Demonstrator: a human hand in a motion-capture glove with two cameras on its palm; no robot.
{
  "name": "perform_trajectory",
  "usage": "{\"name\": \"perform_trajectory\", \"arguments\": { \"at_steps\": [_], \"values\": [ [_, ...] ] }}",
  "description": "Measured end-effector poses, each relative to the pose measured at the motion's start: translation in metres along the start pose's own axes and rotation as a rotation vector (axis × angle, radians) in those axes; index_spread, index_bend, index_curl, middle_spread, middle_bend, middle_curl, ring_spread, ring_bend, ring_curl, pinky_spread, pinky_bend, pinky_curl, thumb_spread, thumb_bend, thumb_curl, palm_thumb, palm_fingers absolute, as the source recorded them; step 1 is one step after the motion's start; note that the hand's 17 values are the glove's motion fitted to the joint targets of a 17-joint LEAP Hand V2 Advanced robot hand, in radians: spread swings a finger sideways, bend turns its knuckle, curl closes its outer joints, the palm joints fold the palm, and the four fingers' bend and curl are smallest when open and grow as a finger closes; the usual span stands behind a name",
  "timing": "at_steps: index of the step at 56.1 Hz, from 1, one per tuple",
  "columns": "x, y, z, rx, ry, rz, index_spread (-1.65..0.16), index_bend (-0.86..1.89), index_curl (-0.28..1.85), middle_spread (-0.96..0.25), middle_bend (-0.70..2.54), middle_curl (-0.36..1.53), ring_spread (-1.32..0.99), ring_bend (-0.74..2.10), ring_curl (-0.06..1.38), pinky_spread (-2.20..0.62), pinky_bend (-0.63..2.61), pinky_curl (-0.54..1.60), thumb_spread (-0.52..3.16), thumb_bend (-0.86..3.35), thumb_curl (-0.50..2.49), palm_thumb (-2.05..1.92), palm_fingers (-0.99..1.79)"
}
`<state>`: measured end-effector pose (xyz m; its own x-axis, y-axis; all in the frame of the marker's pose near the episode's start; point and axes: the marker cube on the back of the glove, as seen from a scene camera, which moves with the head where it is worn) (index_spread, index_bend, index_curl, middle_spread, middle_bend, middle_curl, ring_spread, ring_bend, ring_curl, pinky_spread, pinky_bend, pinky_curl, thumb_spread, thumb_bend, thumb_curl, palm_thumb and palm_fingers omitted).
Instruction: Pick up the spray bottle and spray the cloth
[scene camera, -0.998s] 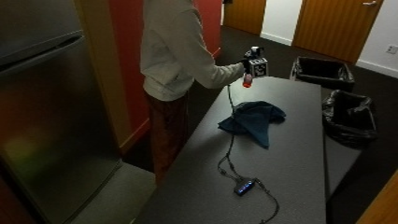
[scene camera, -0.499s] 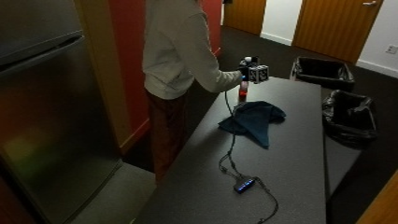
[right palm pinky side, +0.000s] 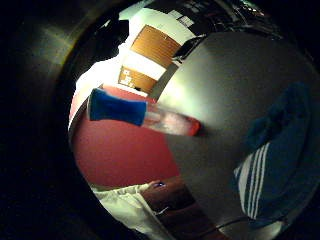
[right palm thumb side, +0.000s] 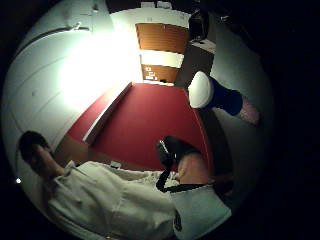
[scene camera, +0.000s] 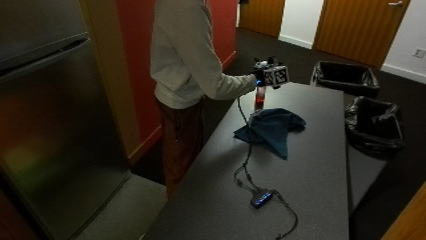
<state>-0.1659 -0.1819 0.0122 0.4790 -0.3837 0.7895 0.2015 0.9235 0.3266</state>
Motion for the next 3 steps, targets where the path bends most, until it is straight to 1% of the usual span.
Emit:
{"name": "perform_trajectory", "arguments": {
  "at_steps": [1, 3],
  "values": [
    [-0.0018, 0.0078, 0.0091, -0.083, -0.011, 0.002, -0.35, 0.08, 0.22, -0.11, 0.28, 0.41, -0.09, 0.44, 0.38, 0.07, 0.45, 0.38, 0.82, -0.04, 0.48, 0.64, 0.44],
    [-0.0042, 0.0141, 0.0137, -0.146, -0.018, 0.000, -0.34, 0.09, 0.21, -0.11, 0.27, 0.41, -0.09, 0.45, 0.38, 0.07, 0.44, 0.37, 0.83, -0.04, 0.47, 0.63, 0.43]
  ]
}}
